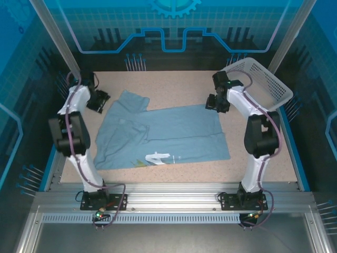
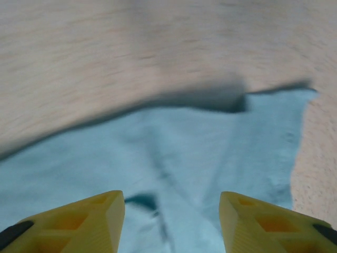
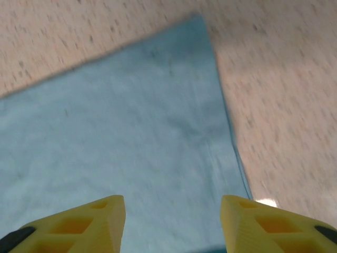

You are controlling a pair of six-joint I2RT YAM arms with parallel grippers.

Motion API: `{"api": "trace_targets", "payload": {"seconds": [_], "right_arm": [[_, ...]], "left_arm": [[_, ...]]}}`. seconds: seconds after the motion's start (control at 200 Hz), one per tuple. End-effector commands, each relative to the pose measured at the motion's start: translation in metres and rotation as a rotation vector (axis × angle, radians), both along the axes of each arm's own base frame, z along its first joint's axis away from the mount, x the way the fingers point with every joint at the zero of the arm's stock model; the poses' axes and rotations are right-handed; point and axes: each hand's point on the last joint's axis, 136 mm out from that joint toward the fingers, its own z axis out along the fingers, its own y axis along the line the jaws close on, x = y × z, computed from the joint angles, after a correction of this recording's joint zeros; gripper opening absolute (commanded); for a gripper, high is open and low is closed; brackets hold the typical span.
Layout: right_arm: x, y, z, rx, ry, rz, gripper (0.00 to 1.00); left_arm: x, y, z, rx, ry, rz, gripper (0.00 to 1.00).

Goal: Fold and stack the t-shirts

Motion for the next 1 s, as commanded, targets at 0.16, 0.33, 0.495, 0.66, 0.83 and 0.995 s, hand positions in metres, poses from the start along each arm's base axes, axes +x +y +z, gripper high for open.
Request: {"api": "trace_targets", "payload": {"seconds": [0.16, 0.33, 0.495, 0.66, 0.83, 0.995], "right_arm": [[0.059, -0.019, -0.032, -0.125, -0.001, 0.012, 0.5], [0.073, -0.029, -0.06, -0.166, 0.049, -0.013, 0.49], [0.076, -0.035, -0.079, -0.193, 0.113, -0.027, 0.45], [0.071, -0.037, -0.089, -0.185, 0.154, -0.052, 0.37], [0.067, -0.035, -0.087, -0.168, 0.145, -0.062, 0.2], [0.067, -0.029, -0.081, -0.156, 0.136, -0.04, 0.16]], "left_arm": [[0.087, -0.018, -0.004, 0.015, -0.192, -0.294, 0.57], [0.11, -0.018, -0.016, 0.016, -0.244, -0.278, 0.6], [0.117, -0.024, -0.032, 0.001, -0.219, -0.281, 0.61], [0.121, -0.028, -0.044, -0.007, -0.19, -0.27, 0.63], [0.124, -0.035, -0.055, 0.023, -0.152, -0.282, 0.63], [0.123, -0.034, -0.066, 0.089, -0.083, -0.279, 0.63]]}}
